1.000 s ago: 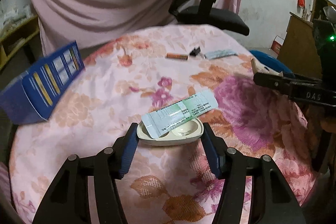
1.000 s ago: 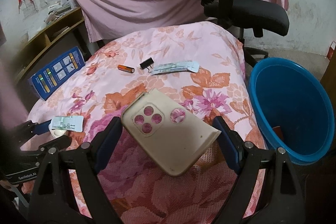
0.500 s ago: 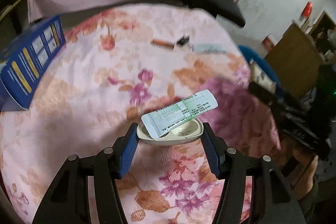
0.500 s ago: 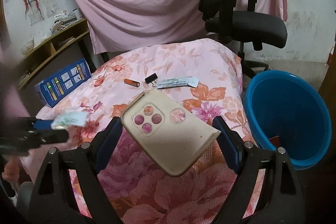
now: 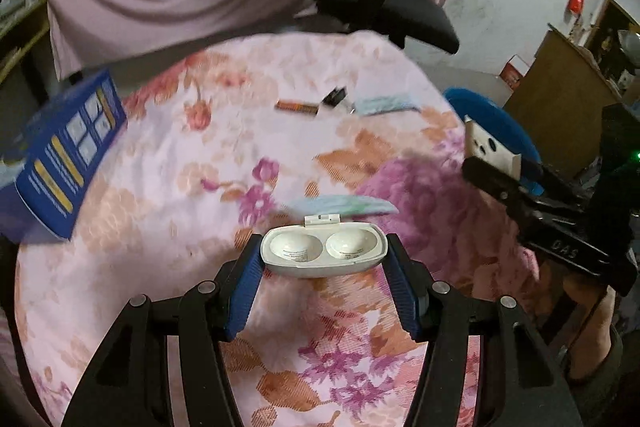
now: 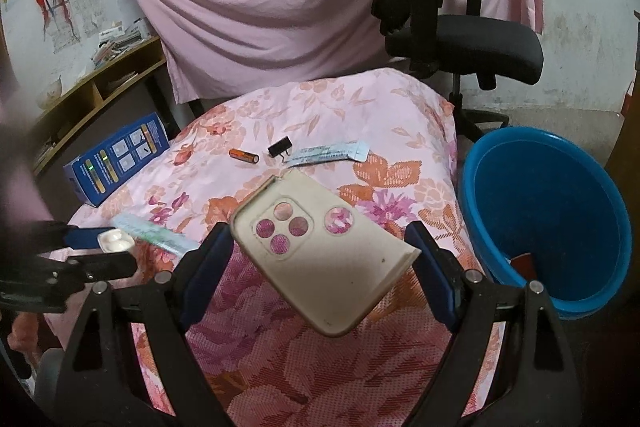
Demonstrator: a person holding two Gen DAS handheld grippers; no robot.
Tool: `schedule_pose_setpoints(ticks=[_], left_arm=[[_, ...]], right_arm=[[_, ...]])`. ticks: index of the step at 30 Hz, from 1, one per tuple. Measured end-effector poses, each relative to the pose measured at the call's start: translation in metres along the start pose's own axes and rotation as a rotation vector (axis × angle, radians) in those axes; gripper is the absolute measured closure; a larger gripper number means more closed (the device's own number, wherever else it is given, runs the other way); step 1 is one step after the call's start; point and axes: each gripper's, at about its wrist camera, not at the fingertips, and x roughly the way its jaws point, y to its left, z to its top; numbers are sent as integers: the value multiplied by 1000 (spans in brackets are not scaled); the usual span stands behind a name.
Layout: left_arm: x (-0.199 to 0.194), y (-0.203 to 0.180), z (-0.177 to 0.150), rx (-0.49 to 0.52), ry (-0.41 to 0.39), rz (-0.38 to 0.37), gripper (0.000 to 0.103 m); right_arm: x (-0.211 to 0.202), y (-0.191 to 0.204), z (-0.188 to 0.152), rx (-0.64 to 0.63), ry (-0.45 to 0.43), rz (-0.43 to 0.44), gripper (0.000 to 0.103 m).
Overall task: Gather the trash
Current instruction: 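Carry the earbud case and phone case over the blue basin and release both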
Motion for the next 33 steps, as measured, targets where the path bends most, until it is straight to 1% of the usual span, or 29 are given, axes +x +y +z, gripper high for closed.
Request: schedule_pose_setpoints(ticks=[2, 4, 6, 9, 10, 13, 17, 20, 22, 25, 29, 33], left_arm=[[-4, -4, 1, 17, -42, 4, 50], [-13, -7, 0, 23, -101, -7, 50], [-17, -13, 4, 23, -176, -17, 50], [-28, -19, 10, 16, -309, -19, 50], [-33, -22, 13, 12, -360, -19, 50], [-43, -31, 23, 15, -473, -28, 50], [-49, -53, 36, 46, -592, -48, 49], [-48, -75, 48, 83, -656, -74, 49], [-43, -89, 56, 112, -682, -90, 49], [-26, -114, 70, 151, -678, -132, 49], [-1, -141, 86, 185, -619, -182, 49], [28, -160, 101, 187, -526, -217, 49]], right_arm=[[-5, -1, 1, 1, -30, 2, 0], [-11, -2, 2, 2, -63, 2, 0], [-19, -2, 4, 2, -109, 2, 0], [-37, -4, 7, 1, -208, -7, 0], [-46, -6, 7, 1, -256, -15, 0], [-65, -10, 8, 2, -359, -38, 0], [-89, -22, 7, 22, -475, -88, 0], [-104, -38, 4, 60, -548, -147, 0], [-110, -48, 4, 82, -569, -186, 0], [-112, -72, 4, 139, -565, -221, 0], [-111, -107, 4, 218, -550, -272, 0], [-108, -141, -1, 325, -519, -277, 0]])
